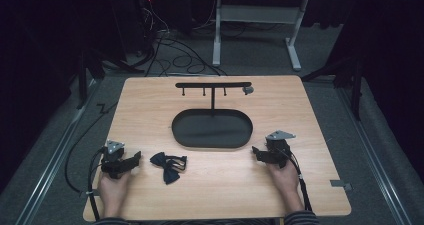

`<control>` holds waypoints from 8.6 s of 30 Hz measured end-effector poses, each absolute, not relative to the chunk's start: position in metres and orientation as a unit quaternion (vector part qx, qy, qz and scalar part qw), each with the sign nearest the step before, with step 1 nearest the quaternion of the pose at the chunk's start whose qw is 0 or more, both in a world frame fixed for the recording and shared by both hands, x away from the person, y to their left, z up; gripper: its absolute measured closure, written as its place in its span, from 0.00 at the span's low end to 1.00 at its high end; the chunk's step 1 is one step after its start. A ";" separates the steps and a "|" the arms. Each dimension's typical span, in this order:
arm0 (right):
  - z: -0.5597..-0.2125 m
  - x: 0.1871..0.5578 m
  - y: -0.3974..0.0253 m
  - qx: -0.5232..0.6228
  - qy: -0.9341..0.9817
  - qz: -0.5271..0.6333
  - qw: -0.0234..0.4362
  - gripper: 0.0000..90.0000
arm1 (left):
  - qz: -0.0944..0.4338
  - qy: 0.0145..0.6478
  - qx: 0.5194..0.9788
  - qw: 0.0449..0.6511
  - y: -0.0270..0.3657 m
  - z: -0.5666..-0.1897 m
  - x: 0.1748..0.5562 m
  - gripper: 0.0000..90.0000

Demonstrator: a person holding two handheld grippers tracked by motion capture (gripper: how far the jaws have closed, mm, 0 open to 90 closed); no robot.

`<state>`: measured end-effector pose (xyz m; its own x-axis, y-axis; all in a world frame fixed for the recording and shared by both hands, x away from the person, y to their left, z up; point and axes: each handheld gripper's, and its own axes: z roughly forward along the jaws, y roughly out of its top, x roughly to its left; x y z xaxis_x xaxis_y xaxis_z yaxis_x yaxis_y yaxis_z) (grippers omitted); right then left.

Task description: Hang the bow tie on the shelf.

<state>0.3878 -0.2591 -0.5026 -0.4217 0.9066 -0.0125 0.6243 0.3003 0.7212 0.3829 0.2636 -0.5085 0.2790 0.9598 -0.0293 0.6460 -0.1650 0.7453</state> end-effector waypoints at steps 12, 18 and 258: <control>-0.503 0.388 -0.259 0.492 0.777 0.328 0.216 0.37 | 0.234 0.552 0.727 0.334 0.263 -0.508 0.383 0.34; -0.503 0.388 -0.259 0.493 0.776 0.328 0.215 0.37 | 0.237 0.551 0.728 0.332 0.262 -0.509 0.383 0.34; -0.503 0.387 -0.259 0.494 0.776 0.329 0.213 0.36 | 0.213 0.376 0.800 0.416 0.179 -0.414 0.370 0.98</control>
<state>0.3872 -0.2593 -0.5026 -0.4214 0.9068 -0.0064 0.6259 0.2960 0.7216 0.3699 0.1790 -0.4137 0.6256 0.7796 0.0281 0.4249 -0.3707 0.8258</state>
